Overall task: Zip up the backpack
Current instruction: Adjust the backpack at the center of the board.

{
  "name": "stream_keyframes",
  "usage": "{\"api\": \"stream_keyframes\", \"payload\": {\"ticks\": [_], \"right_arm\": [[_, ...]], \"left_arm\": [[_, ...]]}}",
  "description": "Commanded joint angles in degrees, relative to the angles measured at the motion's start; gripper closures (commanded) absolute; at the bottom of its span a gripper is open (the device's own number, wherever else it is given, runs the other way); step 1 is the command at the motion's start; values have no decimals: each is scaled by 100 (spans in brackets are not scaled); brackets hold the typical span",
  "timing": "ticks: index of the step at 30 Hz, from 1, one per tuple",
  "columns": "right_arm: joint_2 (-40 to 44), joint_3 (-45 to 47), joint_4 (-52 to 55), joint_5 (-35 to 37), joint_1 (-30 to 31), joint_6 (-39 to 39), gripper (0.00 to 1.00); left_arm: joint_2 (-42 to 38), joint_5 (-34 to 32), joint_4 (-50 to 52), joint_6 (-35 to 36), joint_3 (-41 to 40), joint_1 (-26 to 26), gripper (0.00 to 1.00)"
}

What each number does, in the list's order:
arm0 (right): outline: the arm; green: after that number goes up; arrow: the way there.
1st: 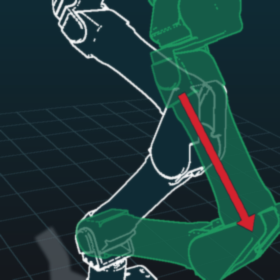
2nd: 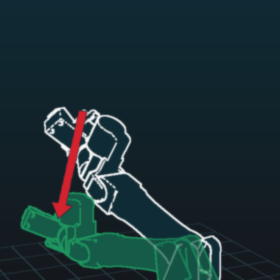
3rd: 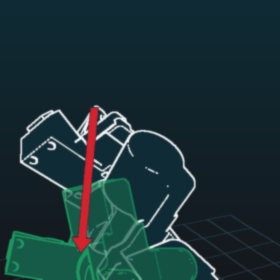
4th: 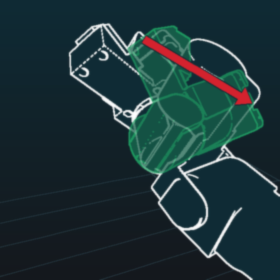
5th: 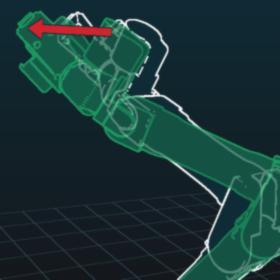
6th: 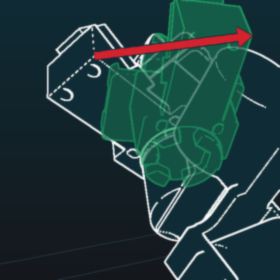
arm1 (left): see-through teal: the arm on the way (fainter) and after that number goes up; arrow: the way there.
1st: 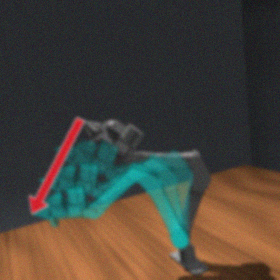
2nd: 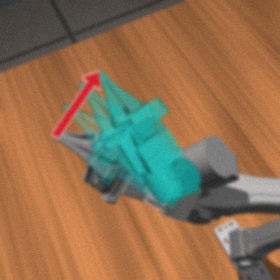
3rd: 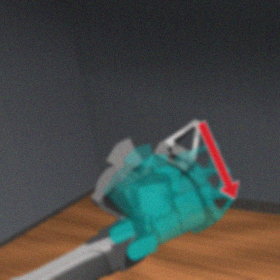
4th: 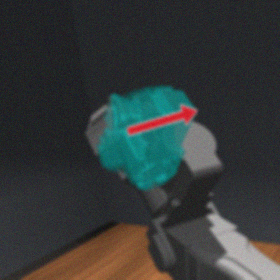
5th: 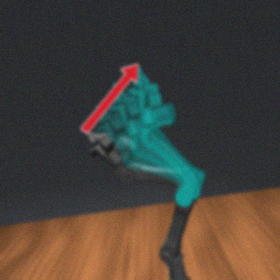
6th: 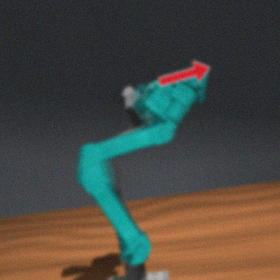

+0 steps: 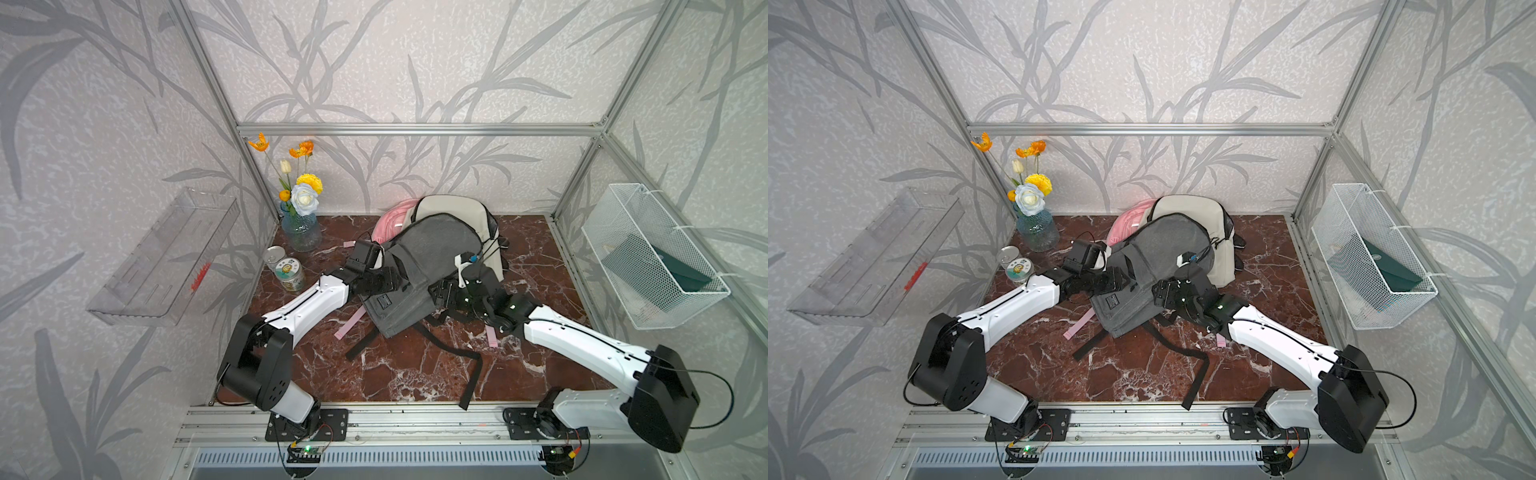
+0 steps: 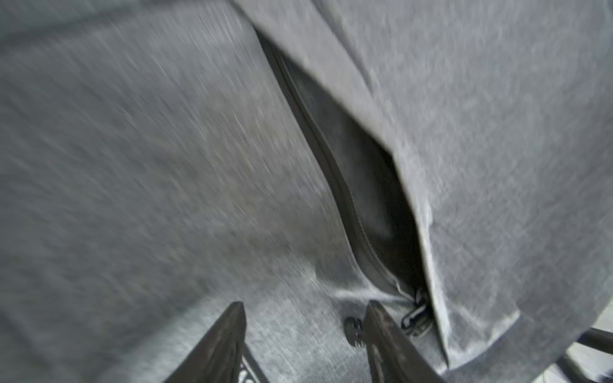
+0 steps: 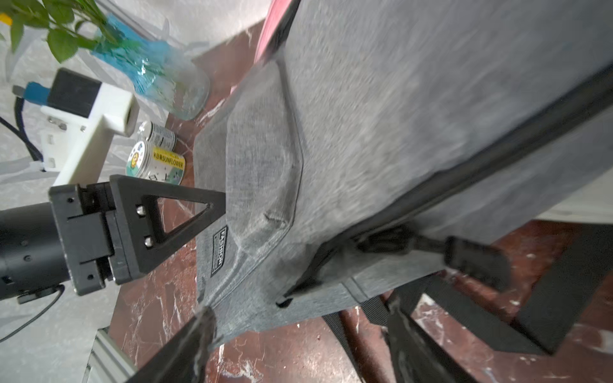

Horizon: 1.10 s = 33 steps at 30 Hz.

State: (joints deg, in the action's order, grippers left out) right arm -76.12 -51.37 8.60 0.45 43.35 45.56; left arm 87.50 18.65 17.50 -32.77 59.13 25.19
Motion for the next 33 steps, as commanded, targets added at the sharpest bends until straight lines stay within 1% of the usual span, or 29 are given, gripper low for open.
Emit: {"api": "stream_keyframes", "payload": {"ticks": [1, 5, 7, 9, 10, 13, 16, 18, 21, 22, 24, 27, 30, 33], "right_arm": [[-281, -87, -499, -238, 168, 349, 19], [-542, -64, -477, -5, 165, 545, 23], [-556, -36, -454, 128, 148, 531, 29], [-449, 10, -318, 241, 33, 474, 40], [-370, 54, -246, 263, -56, 456, 44], [30, 372, -168, 405, -418, 388, 50], [413, 642, -98, 207, -946, 235, 51], [622, 714, 33, 135, -1250, 34, 49], [785, 656, 271, -61, -1451, -220, 45], [816, 633, 303, -245, -1445, -359, 43], [840, 658, 254, -577, -1337, -457, 40], [891, 823, 161, -533, -925, -435, 37], [1020, 1131, -62, -361, -644, -214, 37], [1133, 1474, -371, -286, -617, 43, 34]], "left_arm": [[-249, 270, -755, -208, -296, 217, 46], [-197, 275, -1160, -512, -619, 552, 53], [-156, 324, -1462, -683, -783, 729, 56], [-105, 377, -1738, -837, -860, 972, 57], [-85, 383, -1796, -877, -847, 1083, 57], [-9, 389, -1923, -897, -774, 1438, 57], [104, 527, -2088, -877, -674, 1729, 57], [240, 650, -2020, -797, -483, 1918, 57], [227, 596, -1633, -592, -284, 1983, 57], [149, 463, -1467, -480, -269, 1970, 56], [-66, -82, -799, -48, -182, 1931, 53], [-206, -693, -114, 621, -113, 1877, 49], [-200, -731, 299, 1087, -18, 1831, 49], [-184, -487, 188, 1177, -32, 1832, 49]]}}
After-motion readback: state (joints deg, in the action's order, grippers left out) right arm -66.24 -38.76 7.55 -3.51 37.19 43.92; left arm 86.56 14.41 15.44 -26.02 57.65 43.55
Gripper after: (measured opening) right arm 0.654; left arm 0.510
